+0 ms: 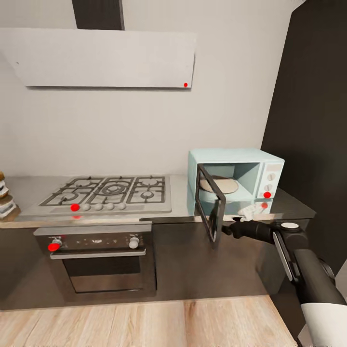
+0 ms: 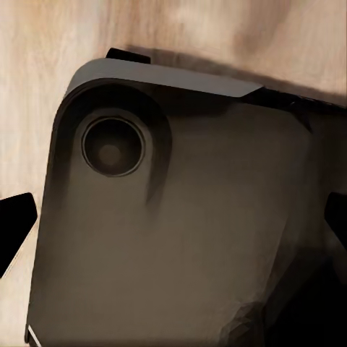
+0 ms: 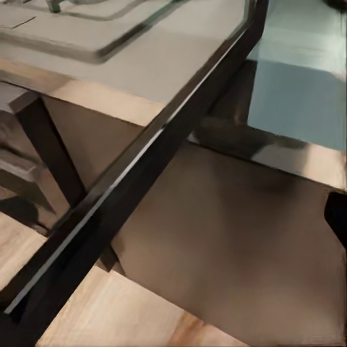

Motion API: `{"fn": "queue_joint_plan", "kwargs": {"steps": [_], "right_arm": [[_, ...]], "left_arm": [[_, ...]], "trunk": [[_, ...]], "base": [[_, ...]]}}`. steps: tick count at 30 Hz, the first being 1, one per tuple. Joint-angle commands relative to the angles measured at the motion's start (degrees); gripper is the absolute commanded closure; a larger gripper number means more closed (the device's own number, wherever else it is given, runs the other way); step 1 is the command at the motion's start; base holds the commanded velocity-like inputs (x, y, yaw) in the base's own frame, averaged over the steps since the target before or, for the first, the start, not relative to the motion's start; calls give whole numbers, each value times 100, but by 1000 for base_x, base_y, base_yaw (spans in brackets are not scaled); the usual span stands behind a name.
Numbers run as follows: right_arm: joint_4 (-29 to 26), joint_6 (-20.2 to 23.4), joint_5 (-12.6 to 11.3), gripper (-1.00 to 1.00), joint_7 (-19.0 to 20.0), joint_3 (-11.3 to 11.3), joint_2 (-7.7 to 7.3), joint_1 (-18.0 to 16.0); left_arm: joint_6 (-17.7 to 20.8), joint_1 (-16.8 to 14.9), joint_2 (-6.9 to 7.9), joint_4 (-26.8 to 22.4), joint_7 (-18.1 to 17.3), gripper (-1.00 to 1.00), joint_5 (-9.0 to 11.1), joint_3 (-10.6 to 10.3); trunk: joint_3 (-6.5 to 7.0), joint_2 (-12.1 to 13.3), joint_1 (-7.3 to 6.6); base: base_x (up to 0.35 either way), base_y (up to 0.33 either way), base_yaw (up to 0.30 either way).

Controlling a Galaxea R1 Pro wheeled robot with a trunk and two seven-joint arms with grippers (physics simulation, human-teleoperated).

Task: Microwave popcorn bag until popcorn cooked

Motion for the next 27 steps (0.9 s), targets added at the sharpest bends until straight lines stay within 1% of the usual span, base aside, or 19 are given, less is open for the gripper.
{"fn": "queue_joint_plan", "kwargs": {"steps": [1, 5, 13, 16, 18, 20, 21, 22, 23, 24, 25, 26, 27], "right_arm": [[-13, 115, -143, -100, 85, 181, 6, -5], [-13, 114, -143, -100, 84, 178, 6, -5], [1, 107, -155, -100, 0, 167, 1, -5], [16, 106, -161, -100, -79, 60, -2, -4], [20, 105, -166, -100, -160, -86, -3, -5], [21, 105, -161, -100, -245, -292, -3, -5], [21, 105, -136, -100, -329, -464, -3, -5], [22, 105, -61, -100, -463, -716, -3, -5], [22, 105, -3, -100, -526, -830, -3, -4], [22, 105, 79, -100, -585, -932, -3, -4], [27, 105, 217, -100, -666, -1032, 0, -5], [79, 105, 386, -100, -761, -1089, 4, -5], [199, 104, 505, -100, -833, -1114, 6, -5]], "left_arm": [[-13, -2, -2, 2, -5, -100, 25, 22], [-13, -2, -2, 2, -5, -100, 25, 22], [-13, -2, -2, 2, -5, -100, 25, 22], [-13, -2, -2, 2, -5, -100, 24, 22], [-13, -2, -2, 2, -5, -100, 25, 22], [-13, -2, -2, 2, -5, -100, 25, 22], [-13, -2, -2, 2, -5, -100, 25, 22], [-13, -2, 3, 2, -5, -100, 25, 22], [-13, -2, 5, 1, -5, -100, 25, 22], [-13, -2, 5, -2, -5, -100, 25, 22], [-13, -2, 6, -4, -5, -100, 25, 22], [-13, -2, 6, -5, -5, -100, 25, 22], [-13, -2, 7, -6, -3, -100, 25, 22]], "trunk": [[-5, -4, -2], [-5, -4, -2], [-5, -4, -2], [-5, -4, -2], [-5, -4, -2], [-5, -4, -2], [-5, -4, -2], [-5, -4, -2], [-5, -4, -2], [-5, -4, -2], [-5, -4, -2], [-5, -4, -2], [-5, -4, -2]], "base": [[-181, 263, 0], [-164, 226, 0], [-18, 23, 0], [0, 0, 0], [0, 0, 0], [0, 0, 0], [0, 0, 0], [0, 0, 0], [0, 0, 0], [0, 0, 0], [0, 0, 0], [0, 0, 0], [0, 0, 0]]}}
